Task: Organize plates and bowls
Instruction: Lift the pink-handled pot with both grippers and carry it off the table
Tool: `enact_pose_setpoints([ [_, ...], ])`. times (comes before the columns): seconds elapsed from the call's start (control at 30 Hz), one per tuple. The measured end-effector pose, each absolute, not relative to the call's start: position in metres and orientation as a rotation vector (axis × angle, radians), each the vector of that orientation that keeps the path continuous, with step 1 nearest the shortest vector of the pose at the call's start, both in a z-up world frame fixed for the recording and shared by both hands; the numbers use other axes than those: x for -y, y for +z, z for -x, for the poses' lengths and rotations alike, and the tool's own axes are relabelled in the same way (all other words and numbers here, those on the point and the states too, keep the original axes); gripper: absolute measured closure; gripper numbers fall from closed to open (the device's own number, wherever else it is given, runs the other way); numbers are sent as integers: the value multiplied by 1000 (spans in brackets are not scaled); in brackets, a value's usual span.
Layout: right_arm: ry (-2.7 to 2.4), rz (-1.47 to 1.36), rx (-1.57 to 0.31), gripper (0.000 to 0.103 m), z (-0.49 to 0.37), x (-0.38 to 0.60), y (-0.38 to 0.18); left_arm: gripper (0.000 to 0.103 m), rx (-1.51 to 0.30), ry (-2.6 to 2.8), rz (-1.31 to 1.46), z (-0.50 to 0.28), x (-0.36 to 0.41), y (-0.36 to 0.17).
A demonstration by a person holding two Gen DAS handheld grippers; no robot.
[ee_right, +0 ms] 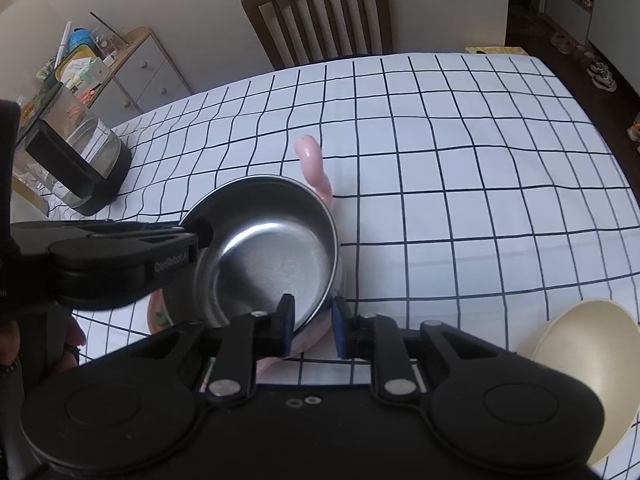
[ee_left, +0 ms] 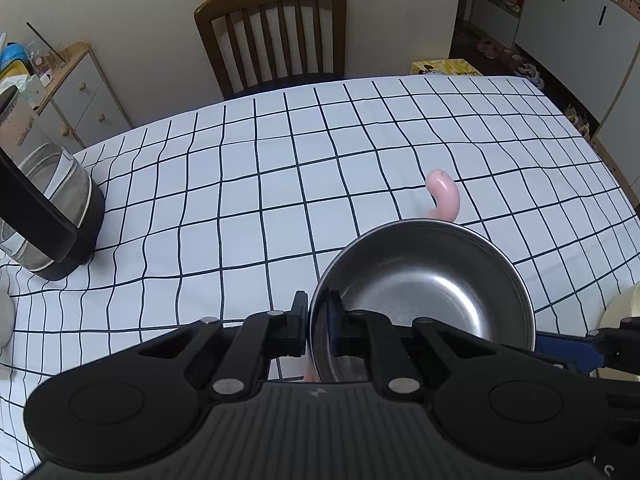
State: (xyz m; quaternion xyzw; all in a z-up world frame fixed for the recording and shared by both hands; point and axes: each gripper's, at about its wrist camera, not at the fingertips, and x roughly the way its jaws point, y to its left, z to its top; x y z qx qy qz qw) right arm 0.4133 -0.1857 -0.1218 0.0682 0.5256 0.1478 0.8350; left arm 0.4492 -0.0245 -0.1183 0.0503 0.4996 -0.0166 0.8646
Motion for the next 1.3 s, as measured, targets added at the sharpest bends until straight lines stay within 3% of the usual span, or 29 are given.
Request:
enact_pose_setpoints([
  [0.5,287,-108,-1102,90,-400,189,-112,98,-1063,-43,-99,-421,25,-105],
  [1.13,320,-123,-1059,91,-324,197,-48,99,-1017,-143,-73,-330,25,-35],
  [1.2,345,-135,-1049,102,-311,194,-40,99,-990,-151,-123,-316,35,-29],
  [1.3,306,-23,-973,102,-293,179,-34,100,-1016,-145,-139,-307,34,-39],
])
